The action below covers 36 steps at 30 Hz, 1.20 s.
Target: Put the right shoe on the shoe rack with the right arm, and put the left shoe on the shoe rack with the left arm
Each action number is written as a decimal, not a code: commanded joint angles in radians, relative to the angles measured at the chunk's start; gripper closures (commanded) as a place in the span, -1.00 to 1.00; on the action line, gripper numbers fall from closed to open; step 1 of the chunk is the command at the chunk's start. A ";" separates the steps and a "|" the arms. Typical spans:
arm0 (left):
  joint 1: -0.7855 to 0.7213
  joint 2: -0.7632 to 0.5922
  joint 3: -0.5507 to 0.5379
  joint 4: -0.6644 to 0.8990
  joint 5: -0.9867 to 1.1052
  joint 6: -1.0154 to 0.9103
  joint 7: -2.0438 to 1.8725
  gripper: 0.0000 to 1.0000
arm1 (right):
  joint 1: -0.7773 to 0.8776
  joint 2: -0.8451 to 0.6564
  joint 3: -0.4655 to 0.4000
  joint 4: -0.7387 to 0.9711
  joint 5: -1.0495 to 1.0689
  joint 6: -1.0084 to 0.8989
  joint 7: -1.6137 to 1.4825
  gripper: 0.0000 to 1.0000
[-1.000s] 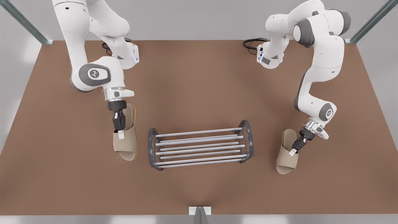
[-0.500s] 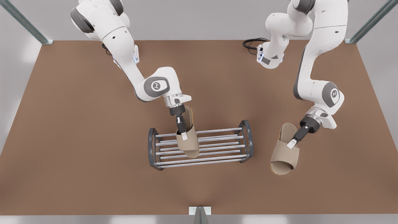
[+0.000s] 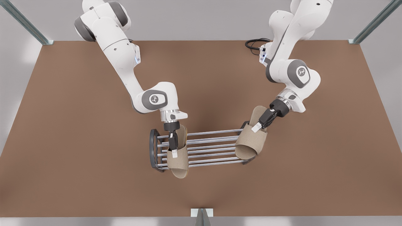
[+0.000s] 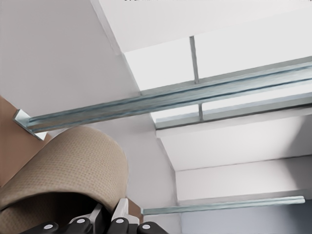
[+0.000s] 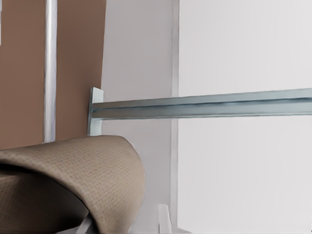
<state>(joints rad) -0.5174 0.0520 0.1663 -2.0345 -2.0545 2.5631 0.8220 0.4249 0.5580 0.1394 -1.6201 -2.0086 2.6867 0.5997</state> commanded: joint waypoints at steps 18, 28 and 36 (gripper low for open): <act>-0.174 0.115 -0.019 0.149 -0.213 0.353 -0.139 0.57 | 0.038 -0.044 -0.017 -0.090 0.010 0.002 -0.012 -1.00; -0.207 0.227 -0.017 0.231 -0.251 0.381 -0.139 0.57 | 0.080 -0.188 -0.014 -0.198 0.014 0.073 0.002 -1.00; -0.234 0.350 -0.008 0.301 -0.251 0.382 -0.138 0.57 | -0.181 -0.336 -0.132 -0.162 0.367 0.559 0.012 -1.00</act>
<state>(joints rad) -0.7491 0.3948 0.1563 -1.7377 -2.3050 2.9472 0.6984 0.2662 0.2264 0.0282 -1.7876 -1.8417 2.9568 0.6056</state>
